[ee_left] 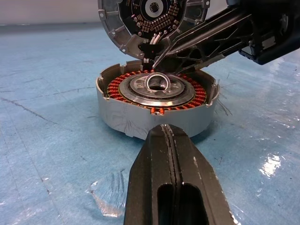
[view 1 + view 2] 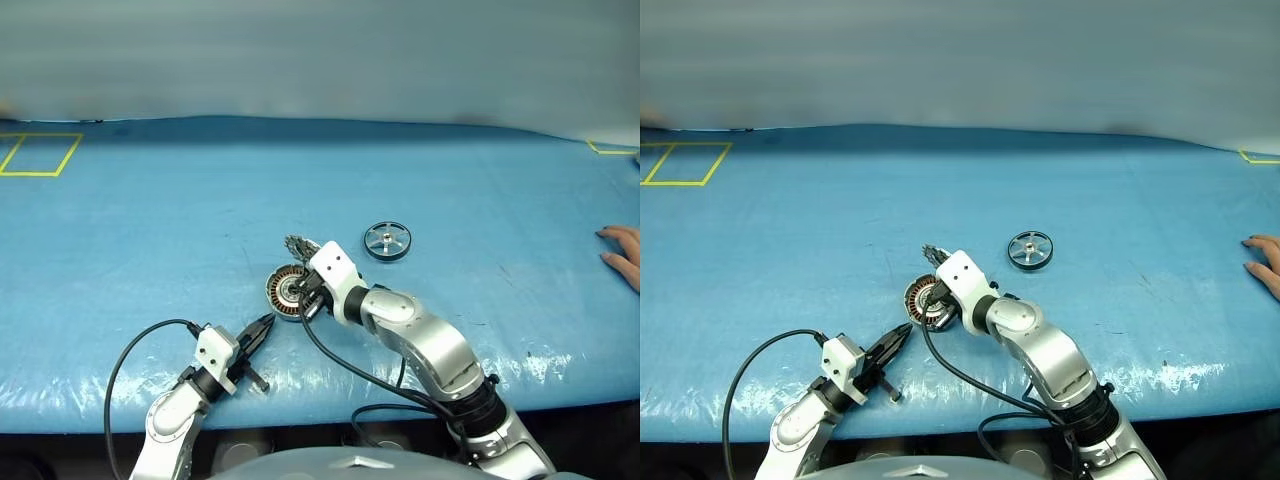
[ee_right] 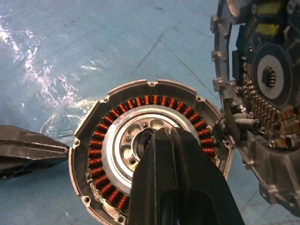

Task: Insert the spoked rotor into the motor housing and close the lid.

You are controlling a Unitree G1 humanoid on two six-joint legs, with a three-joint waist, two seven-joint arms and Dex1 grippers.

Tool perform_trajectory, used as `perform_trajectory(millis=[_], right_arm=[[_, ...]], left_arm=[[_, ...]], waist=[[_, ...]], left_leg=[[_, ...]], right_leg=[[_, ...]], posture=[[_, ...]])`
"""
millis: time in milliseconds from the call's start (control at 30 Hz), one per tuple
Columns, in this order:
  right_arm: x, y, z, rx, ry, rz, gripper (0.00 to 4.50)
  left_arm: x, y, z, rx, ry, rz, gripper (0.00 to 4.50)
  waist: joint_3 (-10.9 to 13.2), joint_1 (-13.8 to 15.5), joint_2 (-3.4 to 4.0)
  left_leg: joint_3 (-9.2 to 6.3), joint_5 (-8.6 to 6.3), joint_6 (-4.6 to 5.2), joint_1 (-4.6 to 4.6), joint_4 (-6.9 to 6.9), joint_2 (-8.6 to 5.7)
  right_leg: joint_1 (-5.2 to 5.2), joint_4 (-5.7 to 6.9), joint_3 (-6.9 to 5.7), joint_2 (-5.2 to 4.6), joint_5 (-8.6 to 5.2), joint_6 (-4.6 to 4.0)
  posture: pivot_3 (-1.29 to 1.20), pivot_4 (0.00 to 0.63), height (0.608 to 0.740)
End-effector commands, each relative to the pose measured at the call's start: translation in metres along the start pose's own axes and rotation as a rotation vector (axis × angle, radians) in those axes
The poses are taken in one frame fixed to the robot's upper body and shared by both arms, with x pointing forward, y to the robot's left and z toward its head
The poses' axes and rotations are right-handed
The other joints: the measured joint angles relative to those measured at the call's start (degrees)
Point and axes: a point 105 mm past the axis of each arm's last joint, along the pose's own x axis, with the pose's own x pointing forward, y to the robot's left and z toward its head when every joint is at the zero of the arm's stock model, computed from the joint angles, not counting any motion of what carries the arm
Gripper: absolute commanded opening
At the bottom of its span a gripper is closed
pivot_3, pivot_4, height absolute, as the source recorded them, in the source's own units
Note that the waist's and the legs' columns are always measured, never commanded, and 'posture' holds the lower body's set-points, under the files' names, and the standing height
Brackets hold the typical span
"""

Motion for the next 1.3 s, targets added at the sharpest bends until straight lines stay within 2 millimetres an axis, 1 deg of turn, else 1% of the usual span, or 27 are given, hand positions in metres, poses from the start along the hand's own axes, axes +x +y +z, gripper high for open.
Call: perform_trajectory(millis=[33,300,467,633,967,1133,1300], right_arm=[[-0.002,0.011,0.015,-0.011,-0.069,0.051,0.15],[-0.001,0.017,0.012,0.013,-0.049,0.081,0.15],[0.000,0.014,0.004,0.030,-0.019,0.064,0.15],[-0.004,0.017,0.006,0.058,-0.028,0.082,0.15],[0.002,-0.002,0.002,0.065,-0.020,-0.008,0.15],[0.003,-0.005,0.002,0.063,-0.022,-0.020,0.15],[0.003,-0.005,0.006,0.063,-0.040,-0.022,0.15]], left_arm=[[-0.001,-0.001,-0.002,-0.006,0.002,0.005,0.00],[-0.003,0.000,-0.003,-0.005,0.006,0.021,0.00],[-0.004,0.000,-0.004,-0.006,0.009,0.026,0.00],[-0.004,0.000,-0.003,-0.009,0.009,0.025,0.00],[-0.002,-0.003,0.000,-0.011,0.003,0.021,0.00],[-0.001,-0.002,0.002,-0.011,0.003,0.025,0.00],[-0.001,-0.003,0.002,-0.013,0.004,0.024,0.00]], waist=[[0.0,0.0,0.00],[0.0,0.0,0.00],[0.0,0.0,0.00],[0.0,0.0,0.00],[0.0,0.0,0.00],[0.0,0.0,0.00],[0.0,0.0,0.00]], left_leg=[[0.00,0.00,0.00,0.00,0.00,0.00],[0.00,0.00,0.00,0.00,0.01,0.00],[0.00,0.00,0.00,0.00,0.01,0.00],[0.00,0.00,0.00,0.00,0.00,0.00],[0.01,0.00,0.00,0.00,0.01,-0.01],[0.01,0.00,0.00,0.00,0.01,-0.01],[0.01,0.00,0.00,0.00,0.01,-0.01]], right_leg=[[0.00,0.00,0.00,0.00,0.00,0.00],[0.00,0.00,0.00,-0.02,0.00,-0.01],[0.01,-0.01,0.00,-0.02,0.00,-0.01],[0.00,0.00,0.00,-0.02,-0.01,-0.03],[0.00,-0.01,0.00,-0.03,-0.02,-0.03],[0.00,-0.01,0.00,-0.02,-0.01,-0.02],[0.00,-0.01,0.00,-0.02,-0.01,-0.01]], posture=[[0.00,0.150,0.740],[0.00,0.150,0.740],[0.00,0.150,0.740],[0.00,0.150,0.740],[0.00,0.150,0.740],[0.00,0.150,0.740],[0.00,0.150,0.740]])
